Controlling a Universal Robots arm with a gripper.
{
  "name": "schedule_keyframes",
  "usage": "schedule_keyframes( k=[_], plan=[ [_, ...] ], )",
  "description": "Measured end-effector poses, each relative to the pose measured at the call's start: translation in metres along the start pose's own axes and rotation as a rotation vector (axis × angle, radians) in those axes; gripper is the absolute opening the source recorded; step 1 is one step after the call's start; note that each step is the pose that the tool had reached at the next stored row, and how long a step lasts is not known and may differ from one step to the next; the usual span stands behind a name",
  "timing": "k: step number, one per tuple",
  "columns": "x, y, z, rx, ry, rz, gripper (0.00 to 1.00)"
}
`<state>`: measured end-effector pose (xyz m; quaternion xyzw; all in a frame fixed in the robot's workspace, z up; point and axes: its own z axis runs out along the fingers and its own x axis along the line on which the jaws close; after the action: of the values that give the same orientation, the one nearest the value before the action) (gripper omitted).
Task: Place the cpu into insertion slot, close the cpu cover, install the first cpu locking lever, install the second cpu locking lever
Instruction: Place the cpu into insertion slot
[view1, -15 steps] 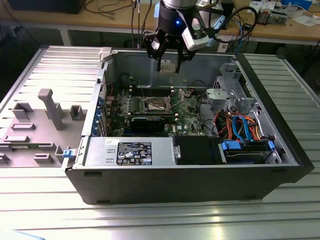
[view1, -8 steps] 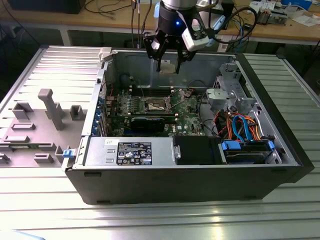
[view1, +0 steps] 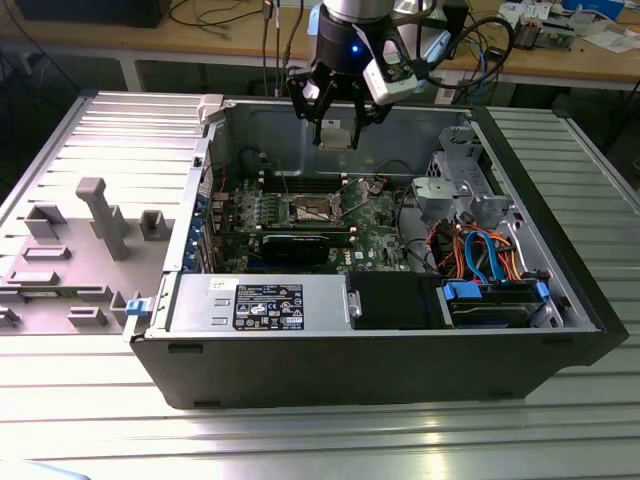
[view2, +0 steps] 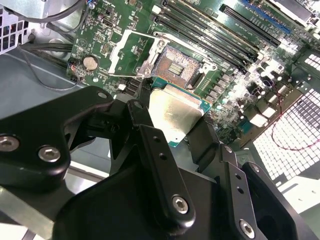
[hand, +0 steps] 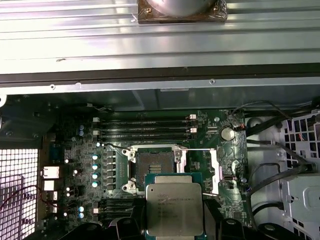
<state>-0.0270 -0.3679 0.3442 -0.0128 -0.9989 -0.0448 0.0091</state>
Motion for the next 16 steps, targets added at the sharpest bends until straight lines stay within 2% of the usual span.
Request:
schedule_keyframes(
  k=[16],
  plan=[
    [-0.0001, -0.0006, 0.0041, 0.0001, 0.0, 0.0, 0.55]
  ],
)
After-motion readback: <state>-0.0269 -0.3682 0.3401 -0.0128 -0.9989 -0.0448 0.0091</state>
